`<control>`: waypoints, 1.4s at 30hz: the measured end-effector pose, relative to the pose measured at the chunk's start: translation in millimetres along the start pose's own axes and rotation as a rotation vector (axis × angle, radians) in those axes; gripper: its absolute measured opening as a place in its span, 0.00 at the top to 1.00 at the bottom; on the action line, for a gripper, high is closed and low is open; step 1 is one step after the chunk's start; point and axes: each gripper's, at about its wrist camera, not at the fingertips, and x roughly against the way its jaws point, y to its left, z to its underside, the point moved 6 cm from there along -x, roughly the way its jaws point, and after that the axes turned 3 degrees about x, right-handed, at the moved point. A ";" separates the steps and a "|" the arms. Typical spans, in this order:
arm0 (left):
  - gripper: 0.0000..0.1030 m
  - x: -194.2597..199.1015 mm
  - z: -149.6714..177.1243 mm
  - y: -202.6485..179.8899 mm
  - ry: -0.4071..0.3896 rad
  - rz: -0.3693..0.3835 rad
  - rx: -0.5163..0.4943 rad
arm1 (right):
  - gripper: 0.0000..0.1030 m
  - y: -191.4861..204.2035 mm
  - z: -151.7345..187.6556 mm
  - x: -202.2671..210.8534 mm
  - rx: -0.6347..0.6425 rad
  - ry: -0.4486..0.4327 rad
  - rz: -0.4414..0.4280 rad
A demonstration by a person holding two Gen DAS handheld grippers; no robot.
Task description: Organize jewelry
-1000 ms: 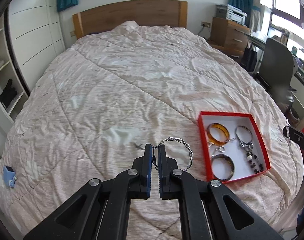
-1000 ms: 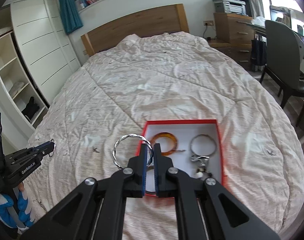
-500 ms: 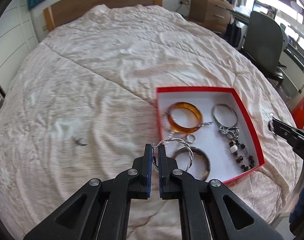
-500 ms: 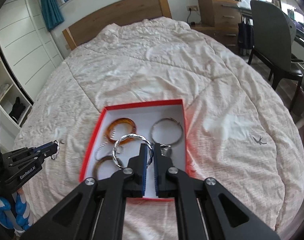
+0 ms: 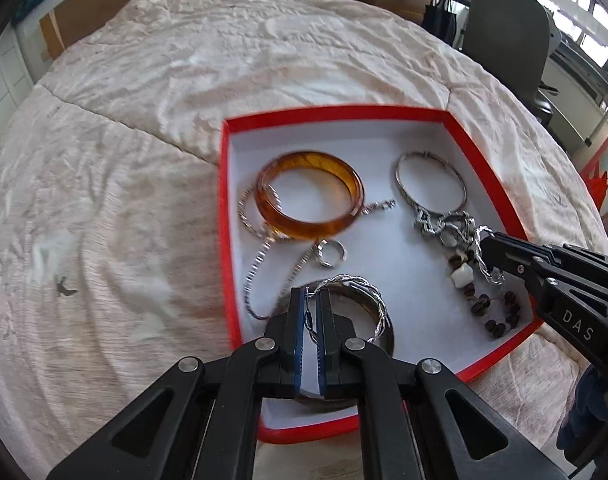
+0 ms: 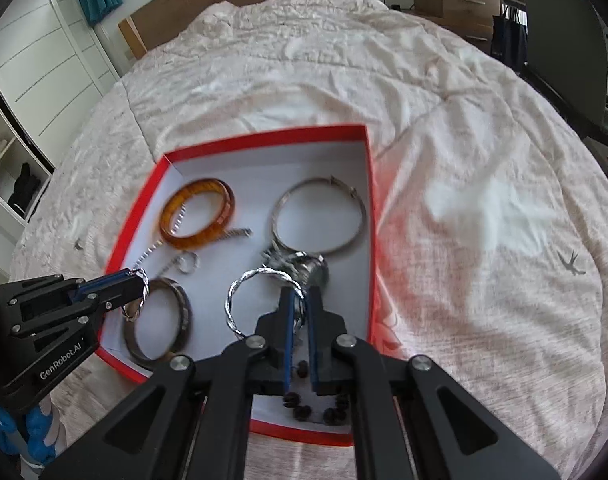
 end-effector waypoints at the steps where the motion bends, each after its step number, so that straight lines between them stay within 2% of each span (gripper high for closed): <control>1: 0.95 -2.0 1.8 -1.5 0.005 0.006 0.000 | 0.94 -0.7 0.7 -1.5 0.002 0.004 0.002; 10: 0.95 -13.8 12.9 -13.8 0.040 0.033 -0.014 | 0.94 5.0 9.2 -7.7 0.080 0.041 0.013; 19: 0.91 -14.7 12.6 -10.6 0.052 0.046 -0.006 | 0.93 5.8 10.6 -8.8 0.086 0.050 0.022; 20: 0.89 -14.3 12.8 -10.6 0.053 0.046 -0.005 | 0.93 5.8 10.8 -8.3 0.083 0.051 0.024; 23: 0.72 -10.9 14.1 -8.9 0.050 0.047 0.007 | 0.93 4.8 11.4 -5.9 0.073 0.053 0.026; 24: 0.70 -9.2 14.4 -7.9 0.047 0.044 0.011 | 0.93 4.3 11.8 -3.8 0.069 0.051 0.028; 31: 0.68 5.2 16.1 -6.6 0.035 0.050 0.029 | 0.93 -0.4 15.0 12.3 0.028 0.034 0.044; 33: 0.64 13.7 16.2 -5.9 0.022 0.050 0.031 | 0.92 0.7 15.1 19.5 0.023 0.025 0.053; 37: 0.58 33.0 15.1 -1.3 -0.007 0.048 0.050 | 0.77 8.3 15.0 35.9 0.021 0.002 0.060; 42: 0.50 63.6 18.8 11.3 -0.052 0.029 0.082 | 0.73 22.3 12.3 56.1 0.029 -0.024 0.070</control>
